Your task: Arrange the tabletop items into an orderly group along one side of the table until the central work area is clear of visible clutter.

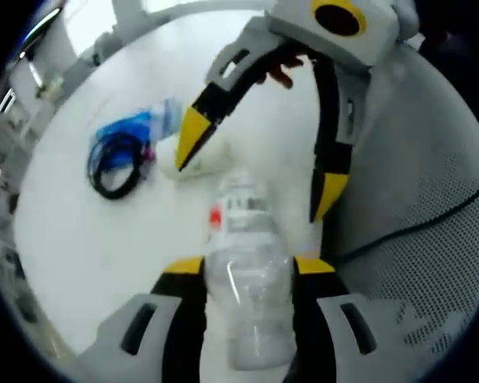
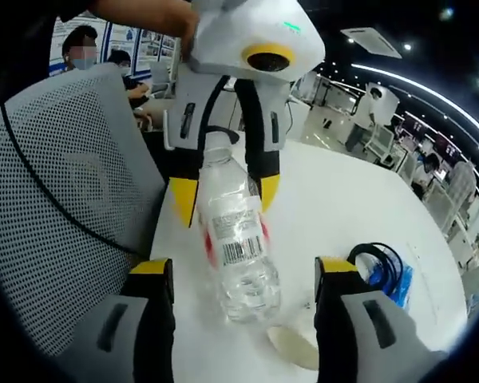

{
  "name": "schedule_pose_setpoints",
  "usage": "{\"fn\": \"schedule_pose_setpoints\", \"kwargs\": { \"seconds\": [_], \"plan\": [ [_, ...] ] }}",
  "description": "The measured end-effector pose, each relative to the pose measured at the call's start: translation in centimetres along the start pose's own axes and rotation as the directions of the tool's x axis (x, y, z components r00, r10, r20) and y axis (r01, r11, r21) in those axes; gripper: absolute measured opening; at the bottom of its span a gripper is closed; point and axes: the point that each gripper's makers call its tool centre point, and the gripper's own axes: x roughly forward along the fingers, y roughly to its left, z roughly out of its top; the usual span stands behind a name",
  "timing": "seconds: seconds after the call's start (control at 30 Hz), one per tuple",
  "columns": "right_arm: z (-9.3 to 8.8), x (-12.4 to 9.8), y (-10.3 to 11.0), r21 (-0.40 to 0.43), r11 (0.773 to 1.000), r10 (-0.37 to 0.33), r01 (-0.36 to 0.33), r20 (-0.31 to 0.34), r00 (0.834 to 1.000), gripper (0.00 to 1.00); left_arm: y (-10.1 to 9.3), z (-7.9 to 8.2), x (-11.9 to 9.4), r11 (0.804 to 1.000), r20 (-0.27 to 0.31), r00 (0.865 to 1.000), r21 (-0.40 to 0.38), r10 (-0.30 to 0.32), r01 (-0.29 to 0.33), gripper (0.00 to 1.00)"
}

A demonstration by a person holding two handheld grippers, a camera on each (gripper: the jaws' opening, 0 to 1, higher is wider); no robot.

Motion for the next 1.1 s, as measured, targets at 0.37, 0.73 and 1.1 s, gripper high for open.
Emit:
{"fn": "schedule_pose_setpoints", "kwargs": {
  "seconds": [0.37,0.73,1.1],
  "plan": [
    [-0.3,1.0,0.2,-0.035,0.999,0.018,-0.018,-0.003,1.000,0.47,-0.2,1.9,-0.2,0.999,0.002,1.000,0.046,-0.015,0.015,0.38],
    [-0.5,0.9,-0.1,-0.024,1.000,0.000,0.000,0.017,1.000,0.38,0.0,2.9,-0.5,0.999,0.037,0.999,0.047,-0.015,0.014,0.38],
    [0.4,1.3,-0.1,0.078,0.997,0.002,-0.007,0.063,0.998,0.37,0.1,3.6,-1.6,0.998,0.093,0.996,0.056,-0.016,0.010,0.38]
  ]
}}
